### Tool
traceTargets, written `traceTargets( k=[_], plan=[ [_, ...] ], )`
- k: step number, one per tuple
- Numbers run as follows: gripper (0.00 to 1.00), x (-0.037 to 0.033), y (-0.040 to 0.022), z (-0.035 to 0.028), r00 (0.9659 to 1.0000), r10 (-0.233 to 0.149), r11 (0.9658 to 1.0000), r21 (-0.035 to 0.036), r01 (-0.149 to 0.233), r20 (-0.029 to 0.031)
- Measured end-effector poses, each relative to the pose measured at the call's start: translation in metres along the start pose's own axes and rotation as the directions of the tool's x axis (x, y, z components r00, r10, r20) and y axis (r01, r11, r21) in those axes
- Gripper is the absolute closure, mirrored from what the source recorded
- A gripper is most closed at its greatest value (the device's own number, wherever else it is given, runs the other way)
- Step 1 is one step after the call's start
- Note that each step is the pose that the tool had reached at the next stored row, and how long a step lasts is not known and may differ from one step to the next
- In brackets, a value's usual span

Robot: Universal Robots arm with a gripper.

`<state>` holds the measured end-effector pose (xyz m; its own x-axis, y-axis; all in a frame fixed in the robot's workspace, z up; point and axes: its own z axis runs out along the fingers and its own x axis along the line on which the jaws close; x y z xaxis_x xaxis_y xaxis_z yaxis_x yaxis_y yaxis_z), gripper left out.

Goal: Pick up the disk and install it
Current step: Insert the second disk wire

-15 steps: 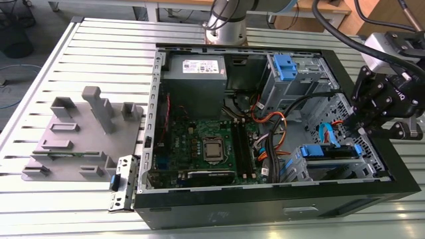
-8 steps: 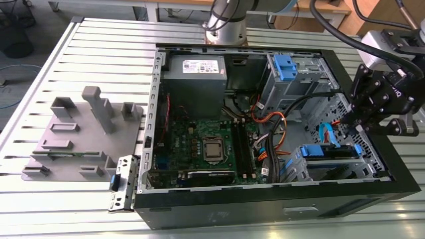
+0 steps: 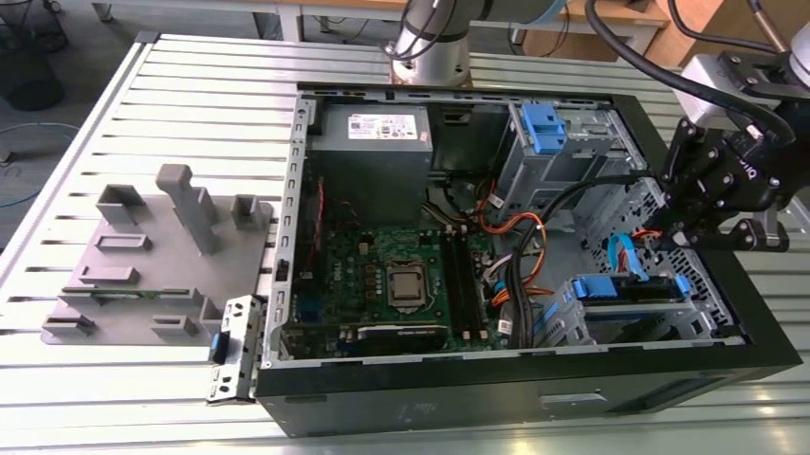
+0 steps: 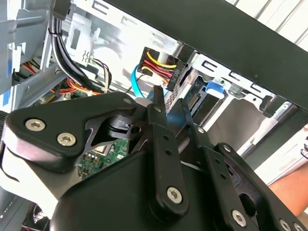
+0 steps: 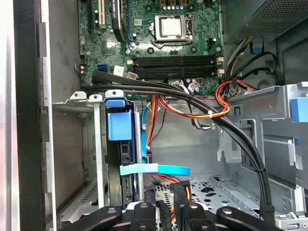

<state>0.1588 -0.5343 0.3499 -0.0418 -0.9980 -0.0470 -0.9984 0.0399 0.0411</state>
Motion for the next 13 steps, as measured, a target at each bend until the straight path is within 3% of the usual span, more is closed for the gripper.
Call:
traceTargets(
  k=[6,13],
  plan=[
    [0.71,-0.0004,-0.0037,0.0009,1.0000,0.000,1.0000,0.0000,0.000,-0.0001],
    [0.71,-0.0010,-0.0154,0.0018,1.0000,0.000,1.0000,-0.0005,0.000,-0.0002]
  ],
)
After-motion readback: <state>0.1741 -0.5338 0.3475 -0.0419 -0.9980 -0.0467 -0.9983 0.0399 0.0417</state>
